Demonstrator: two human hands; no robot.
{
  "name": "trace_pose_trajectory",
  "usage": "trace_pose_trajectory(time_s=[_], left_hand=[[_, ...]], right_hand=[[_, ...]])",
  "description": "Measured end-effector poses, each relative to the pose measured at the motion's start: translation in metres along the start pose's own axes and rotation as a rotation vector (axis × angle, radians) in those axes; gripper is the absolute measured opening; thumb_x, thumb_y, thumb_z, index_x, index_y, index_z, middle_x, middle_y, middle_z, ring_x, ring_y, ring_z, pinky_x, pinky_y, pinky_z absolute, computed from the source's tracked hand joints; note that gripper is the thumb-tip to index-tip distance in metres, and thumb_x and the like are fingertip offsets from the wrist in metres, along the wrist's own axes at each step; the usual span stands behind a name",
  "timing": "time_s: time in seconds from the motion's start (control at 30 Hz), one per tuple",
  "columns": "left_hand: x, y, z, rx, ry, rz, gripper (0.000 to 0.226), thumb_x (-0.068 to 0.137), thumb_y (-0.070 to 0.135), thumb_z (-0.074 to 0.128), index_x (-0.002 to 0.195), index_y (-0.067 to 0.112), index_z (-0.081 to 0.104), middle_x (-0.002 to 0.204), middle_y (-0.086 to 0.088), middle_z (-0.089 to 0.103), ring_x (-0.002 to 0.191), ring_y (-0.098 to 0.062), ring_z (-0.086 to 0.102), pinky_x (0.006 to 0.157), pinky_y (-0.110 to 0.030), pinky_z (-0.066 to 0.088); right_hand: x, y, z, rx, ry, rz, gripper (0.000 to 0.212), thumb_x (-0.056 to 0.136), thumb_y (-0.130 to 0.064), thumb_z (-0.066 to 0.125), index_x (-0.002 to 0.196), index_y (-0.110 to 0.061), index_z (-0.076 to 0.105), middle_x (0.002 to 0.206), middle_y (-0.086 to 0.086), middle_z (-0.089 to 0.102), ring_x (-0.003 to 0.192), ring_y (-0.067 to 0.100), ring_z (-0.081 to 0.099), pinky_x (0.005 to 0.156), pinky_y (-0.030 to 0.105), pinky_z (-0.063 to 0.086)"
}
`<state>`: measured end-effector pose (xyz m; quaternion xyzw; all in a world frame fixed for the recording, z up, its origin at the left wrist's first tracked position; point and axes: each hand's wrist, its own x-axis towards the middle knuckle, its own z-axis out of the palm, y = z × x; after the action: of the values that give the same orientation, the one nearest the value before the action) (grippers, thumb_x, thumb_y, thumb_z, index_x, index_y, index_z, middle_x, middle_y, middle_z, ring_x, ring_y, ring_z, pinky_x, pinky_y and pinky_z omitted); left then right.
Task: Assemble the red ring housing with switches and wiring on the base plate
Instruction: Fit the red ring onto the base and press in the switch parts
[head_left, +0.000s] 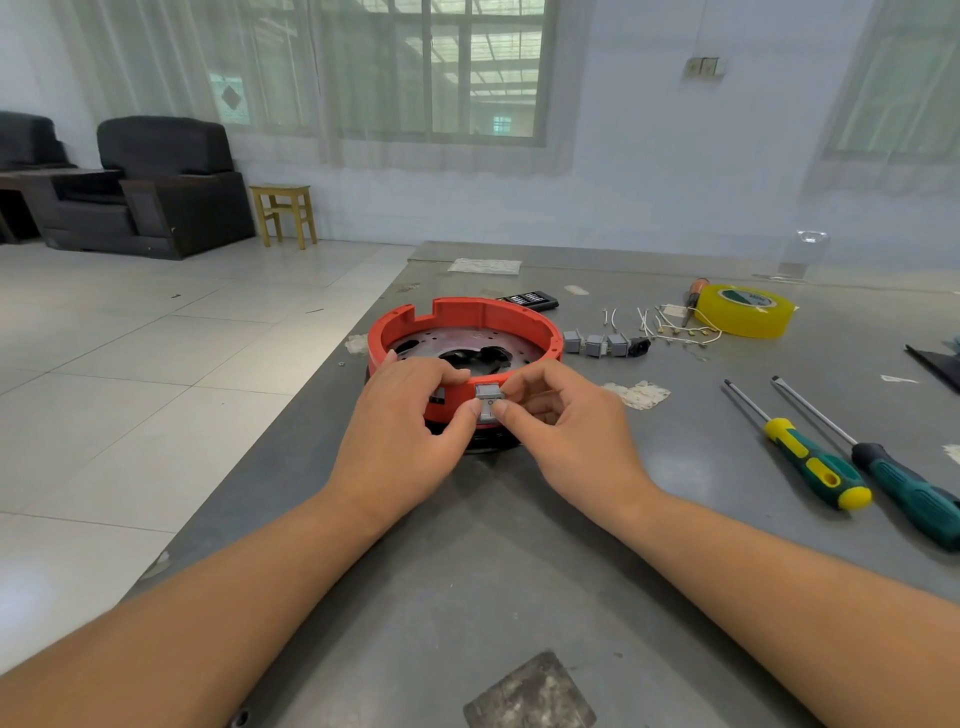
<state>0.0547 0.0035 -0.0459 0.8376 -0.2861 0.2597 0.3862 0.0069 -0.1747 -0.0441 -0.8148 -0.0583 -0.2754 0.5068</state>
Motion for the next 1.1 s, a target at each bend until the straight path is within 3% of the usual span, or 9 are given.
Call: trace_pose_trajectory(time_s=[0.2, 0.27, 0.4, 0.53, 0.6, 0.67, 0.73, 0.9, 1.1], left_hand=[[0.002, -0.001, -0.001, -0.020, -0.008, 0.001, 0.023, 0.092, 0.034, 0.066, 0.106, 0.017, 0.071, 0.105, 0.006, 0.070, 0.106, -0.017, 0.064, 0.115, -0.006, 0.009], [0.002, -0.001, -0.001, -0.017, -0.010, 0.001, 0.022, 0.092, 0.034, 0.066, 0.106, 0.018, 0.070, 0.105, 0.007, 0.070, 0.106, -0.016, 0.064, 0.115, -0.005, 0.008], [0.003, 0.000, -0.001, -0.006, -0.022, -0.002, 0.026, 0.090, 0.037, 0.062, 0.105, 0.018, 0.070, 0.105, 0.006, 0.070, 0.106, -0.018, 0.064, 0.111, -0.001, 0.006], [0.003, -0.001, -0.001, 0.011, -0.037, -0.013, 0.028, 0.090, 0.039, 0.060, 0.106, 0.018, 0.070, 0.105, 0.005, 0.069, 0.105, -0.019, 0.063, 0.107, 0.003, 0.008], [0.003, -0.001, -0.001, 0.022, -0.043, -0.004, 0.029, 0.090, 0.040, 0.059, 0.106, 0.018, 0.070, 0.105, 0.005, 0.069, 0.104, -0.019, 0.063, 0.109, -0.003, 0.017], [0.003, 0.000, -0.002, 0.034, -0.043, 0.010, 0.029, 0.089, 0.040, 0.060, 0.106, 0.018, 0.070, 0.105, 0.005, 0.070, 0.103, -0.019, 0.062, 0.106, -0.024, 0.041], [0.002, 0.001, -0.003, 0.056, -0.031, 0.029, 0.029, 0.088, 0.038, 0.062, 0.107, 0.018, 0.071, 0.105, 0.005, 0.070, 0.103, -0.018, 0.061, 0.096, -0.040, 0.051], [0.005, -0.008, -0.007, 0.141, -0.048, 0.028, 0.038, 0.089, 0.038, 0.072, 0.122, 0.018, 0.069, 0.113, 0.006, 0.066, 0.118, -0.017, 0.055, 0.103, -0.038, 0.045], [0.007, -0.011, -0.005, 0.184, -0.055, 0.055, 0.032, 0.091, 0.040, 0.071, 0.115, 0.020, 0.067, 0.104, 0.014, 0.056, 0.113, -0.016, 0.053, 0.100, -0.038, 0.043]], right_hand=[[0.002, 0.003, 0.002, -0.071, 0.030, -0.048, 0.017, 0.087, -0.020, 0.079, 0.092, -0.032, 0.068, 0.087, -0.012, 0.070, 0.081, 0.007, 0.066, 0.069, 0.015, 0.050], [0.005, 0.005, 0.001, -0.217, 0.054, -0.104, 0.023, 0.086, -0.028, 0.079, 0.103, -0.032, 0.064, 0.100, -0.016, 0.063, 0.092, 0.006, 0.061, 0.075, 0.013, 0.046], [0.014, 0.009, -0.011, -0.525, 0.031, -0.285, 0.043, 0.086, -0.045, 0.073, 0.125, -0.032, 0.061, 0.131, -0.015, 0.051, 0.124, 0.011, 0.043, 0.102, 0.029, 0.040], [0.019, 0.018, -0.020, -0.632, -0.102, -0.307, 0.037, 0.093, -0.048, 0.056, 0.128, -0.038, 0.061, 0.128, -0.025, 0.058, 0.130, 0.013, 0.037, 0.105, 0.043, 0.033], [0.021, 0.022, -0.021, -0.644, -0.101, -0.325, 0.036, 0.092, -0.048, 0.057, 0.127, -0.040, 0.060, 0.126, -0.026, 0.059, 0.130, 0.013, 0.038, 0.104, 0.042, 0.032], [0.023, 0.023, -0.021, -0.643, -0.091, -0.336, 0.036, 0.091, -0.048, 0.058, 0.126, -0.040, 0.061, 0.125, -0.026, 0.060, 0.129, 0.013, 0.038, 0.103, 0.039, 0.031], [0.024, 0.024, -0.020, -0.642, -0.076, -0.345, 0.037, 0.091, -0.048, 0.058, 0.126, -0.037, 0.062, 0.123, -0.024, 0.061, 0.128, 0.011, 0.039, 0.104, 0.036, 0.029], [0.026, 0.026, -0.019, -0.666, -0.072, -0.381, 0.036, 0.089, -0.044, 0.062, 0.121, -0.029, 0.066, 0.122, -0.014, 0.063, 0.131, 0.012, 0.048, 0.111, 0.034, 0.028], [0.029, 0.025, -0.019, -0.631, -0.105, -0.359, 0.036, 0.088, -0.044, 0.062, 0.119, -0.025, 0.067, 0.117, -0.011, 0.063, 0.120, 0.012, 0.052, 0.106, 0.036, 0.038]])
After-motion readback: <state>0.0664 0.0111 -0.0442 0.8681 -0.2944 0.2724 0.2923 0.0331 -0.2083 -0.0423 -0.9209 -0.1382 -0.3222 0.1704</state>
